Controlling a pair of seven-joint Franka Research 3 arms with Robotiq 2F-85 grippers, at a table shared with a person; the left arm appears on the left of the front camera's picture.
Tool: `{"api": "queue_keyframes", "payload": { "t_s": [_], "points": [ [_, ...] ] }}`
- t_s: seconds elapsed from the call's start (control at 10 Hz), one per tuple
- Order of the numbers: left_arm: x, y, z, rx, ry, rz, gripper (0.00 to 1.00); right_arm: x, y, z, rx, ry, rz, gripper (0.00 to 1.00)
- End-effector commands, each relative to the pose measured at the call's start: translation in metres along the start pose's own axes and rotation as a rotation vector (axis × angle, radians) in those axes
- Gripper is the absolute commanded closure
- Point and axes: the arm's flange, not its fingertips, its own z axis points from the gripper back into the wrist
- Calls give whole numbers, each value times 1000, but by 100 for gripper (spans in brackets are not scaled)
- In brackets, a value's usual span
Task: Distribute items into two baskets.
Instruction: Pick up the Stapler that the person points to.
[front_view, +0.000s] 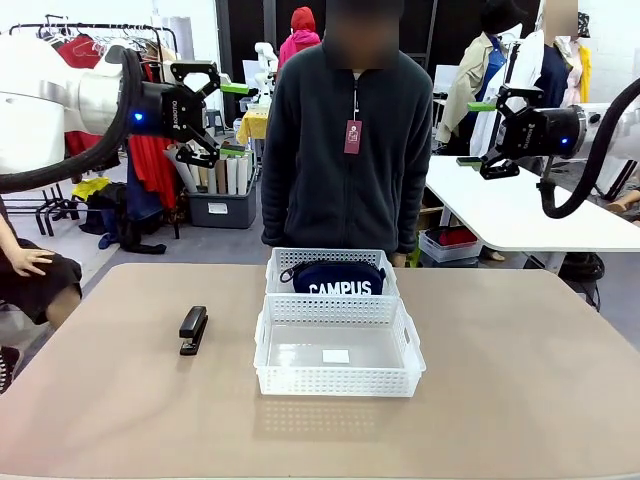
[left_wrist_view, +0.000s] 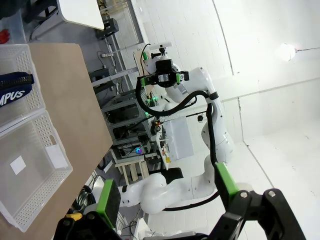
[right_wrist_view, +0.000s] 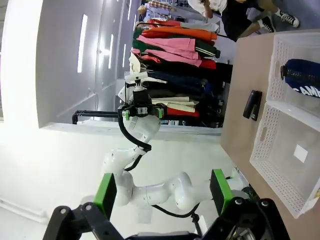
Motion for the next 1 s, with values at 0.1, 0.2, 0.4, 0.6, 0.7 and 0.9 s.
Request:
{"api": "queue_keyframes", "payload": {
  "t_s": [0.1,0.2,0.4,0.6,0.7,0.9],
  "points": [
    [0,-2,0,-1,-4,-4,0,0,-1,1,0,-2,-4,0],
    [0,-2,0,-1,-4,-4,0,0,-1,1,0,-2,-4,0],
    [0,-2,0,-1,-4,-4,0,0,-1,1,0,-2,-4,0],
    [0,-2,0,-1,-4,-4,0,0,-1,1,0,-2,-4,0],
    [0,-2,0,-1,-4,-4,0,0,-1,1,0,-2,-4,0],
    [0,-2,0,-1,-4,-4,0,0,-1,1,0,-2,-4,0]
  ]
}}
